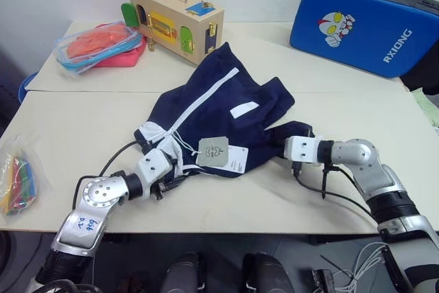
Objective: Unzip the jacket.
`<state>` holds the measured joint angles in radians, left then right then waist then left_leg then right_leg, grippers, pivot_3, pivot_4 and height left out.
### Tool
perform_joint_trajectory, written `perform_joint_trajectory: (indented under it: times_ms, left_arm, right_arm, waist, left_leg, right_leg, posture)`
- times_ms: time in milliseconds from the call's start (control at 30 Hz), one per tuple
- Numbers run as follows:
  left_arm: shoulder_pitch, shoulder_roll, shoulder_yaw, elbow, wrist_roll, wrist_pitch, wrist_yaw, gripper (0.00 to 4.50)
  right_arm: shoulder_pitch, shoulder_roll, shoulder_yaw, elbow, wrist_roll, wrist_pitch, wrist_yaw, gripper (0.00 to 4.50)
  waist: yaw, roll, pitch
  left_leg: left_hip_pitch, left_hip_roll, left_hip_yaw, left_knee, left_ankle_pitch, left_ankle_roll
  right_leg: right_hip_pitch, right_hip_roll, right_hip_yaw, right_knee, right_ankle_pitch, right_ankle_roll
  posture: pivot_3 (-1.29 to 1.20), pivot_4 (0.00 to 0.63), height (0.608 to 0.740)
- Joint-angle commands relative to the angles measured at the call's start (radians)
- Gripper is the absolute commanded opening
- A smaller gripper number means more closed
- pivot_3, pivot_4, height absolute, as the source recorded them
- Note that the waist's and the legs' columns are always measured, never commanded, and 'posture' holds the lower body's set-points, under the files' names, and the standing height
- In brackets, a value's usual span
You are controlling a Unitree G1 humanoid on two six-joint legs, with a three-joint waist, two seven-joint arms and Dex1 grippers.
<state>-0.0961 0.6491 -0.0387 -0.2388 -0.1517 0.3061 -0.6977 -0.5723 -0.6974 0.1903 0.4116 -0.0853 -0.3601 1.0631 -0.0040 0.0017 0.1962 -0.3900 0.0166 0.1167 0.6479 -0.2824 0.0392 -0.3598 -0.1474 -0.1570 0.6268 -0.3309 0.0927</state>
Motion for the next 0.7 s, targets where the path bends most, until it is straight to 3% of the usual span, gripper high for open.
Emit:
perform_joint_trajectory:
  times_ms: [33, 167, 333, 433, 567, 633, 700]
  left_arm:
    - [0.073, 0.070, 0.079, 0.010, -0.022, -0.024, -0.061, 1.21]
    - [0.148, 0.156, 0.156, 0.028, -0.096, -0.086, -0.201, 0.05]
    - [0.211, 0.257, 0.229, 0.114, -0.158, -0.194, -0.383, 0.02]
    - [0.233, 0.290, 0.266, 0.176, -0.193, -0.277, -0.490, 0.02]
    - [0.233, 0.324, 0.279, 0.309, -0.169, -0.449, -0.586, 0.02]
    - [0.228, 0.313, 0.280, 0.296, -0.184, -0.459, -0.581, 0.00]
    - [0.235, 0.301, 0.288, 0.258, -0.207, -0.438, -0.569, 0.00]
  right_arm:
    - [0.070, -0.052, 0.014, -0.201, 0.163, 0.191, 0.189, 0.00]
    - [0.184, -0.147, 0.036, -0.479, 0.329, 0.413, 0.372, 0.00]
    - [0.283, -0.237, 0.037, -0.757, 0.562, 0.711, 0.453, 0.00]
    - [0.310, -0.268, 0.053, -0.841, 0.605, 0.814, 0.448, 0.00]
    - [0.352, -0.201, 0.032, -0.824, 0.579, 0.783, 0.354, 0.00]
    - [0.369, -0.170, -0.061, -0.785, 0.679, 0.828, 0.329, 0.46]
    - [0.402, -0.215, -0.111, -0.771, 0.709, 0.833, 0.375, 0.98]
  waist:
    - [-0.001, 0.000, 0.000]
    - [-0.010, 0.001, 0.001]
    - [-0.017, 0.001, 0.001]
    - [-0.018, 0.001, 0.001]
    - [-0.019, 0.001, 0.001]
    - [-0.020, 0.001, 0.001]
    - [-0.019, 0.001, 0.002]
  left_leg:
    - [0.000, 0.000, 0.000, 0.000, 0.000, 0.000]
    - [0.000, 0.002, -0.001, -0.001, -0.001, -0.001]
    - [0.001, 0.003, -0.001, -0.002, -0.004, -0.001]
    - [0.000, 0.003, -0.002, -0.001, -0.007, -0.005]
    - [-0.001, 0.003, -0.002, -0.001, -0.010, -0.009]
    - [-0.001, 0.003, -0.002, -0.002, -0.010, -0.009]
    - [-0.002, 0.002, -0.001, -0.001, -0.009, -0.008]
  right_leg:
    - [0.000, 0.000, 0.000, 0.000, 0.000, 0.000]
    - [0.000, 0.001, 0.000, -0.003, 0.000, -0.001]
    - [-0.001, 0.000, 0.000, -0.006, -0.001, -0.001]
    - [-0.001, 0.000, 0.000, -0.006, -0.001, -0.001]
    - [-0.002, 0.000, 0.000, -0.007, -0.001, -0.002]
    - [-0.003, 0.000, 0.000, -0.007, -0.001, -0.002]
    - [-0.003, -0.001, 0.000, -0.007, -0.001, -0.002]
  posture:
    - [0.00, 0.150, 0.740]
    - [0.00, 0.150, 0.740]
    - [0.00, 0.150, 0.740]
    - [0.00, 0.150, 0.740]
    - [0.00, 0.150, 0.740]
    - [0.00, 0.150, 0.740]
    - [0.00, 0.150, 0.740]
